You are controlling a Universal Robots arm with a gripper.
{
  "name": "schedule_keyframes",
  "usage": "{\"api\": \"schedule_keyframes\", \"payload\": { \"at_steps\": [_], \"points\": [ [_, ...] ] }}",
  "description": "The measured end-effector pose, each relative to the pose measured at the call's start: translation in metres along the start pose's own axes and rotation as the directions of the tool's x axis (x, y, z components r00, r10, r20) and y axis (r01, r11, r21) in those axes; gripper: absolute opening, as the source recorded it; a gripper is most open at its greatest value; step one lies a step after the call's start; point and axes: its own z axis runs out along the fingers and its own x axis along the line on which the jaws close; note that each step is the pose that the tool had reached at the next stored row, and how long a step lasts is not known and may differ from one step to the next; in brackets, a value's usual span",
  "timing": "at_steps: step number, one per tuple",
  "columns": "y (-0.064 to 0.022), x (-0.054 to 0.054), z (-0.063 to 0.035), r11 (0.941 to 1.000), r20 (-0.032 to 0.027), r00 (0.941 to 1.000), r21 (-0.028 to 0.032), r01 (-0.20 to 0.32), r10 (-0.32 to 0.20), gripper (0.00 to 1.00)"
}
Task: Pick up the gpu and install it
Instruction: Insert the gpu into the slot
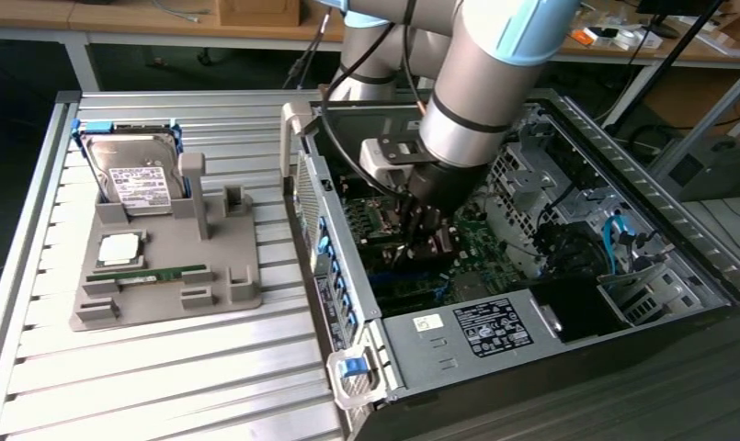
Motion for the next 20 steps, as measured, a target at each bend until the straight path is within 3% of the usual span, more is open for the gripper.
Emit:
{"api": "schedule_keyframes", "payload": {
  "at_steps": [14, 20],
  "points": [
    [0.0063, 0.0002, 0.0009, 1.0000, 0.0020, 1.0000, 0.0000, -0.001, 0.001, 0.27],
    [0.0067, 0.0013, 0.0030, 1.0000, 0.0062, 1.0000, -0.0003, -0.001, 0.001, 0.27]
  ]
}}
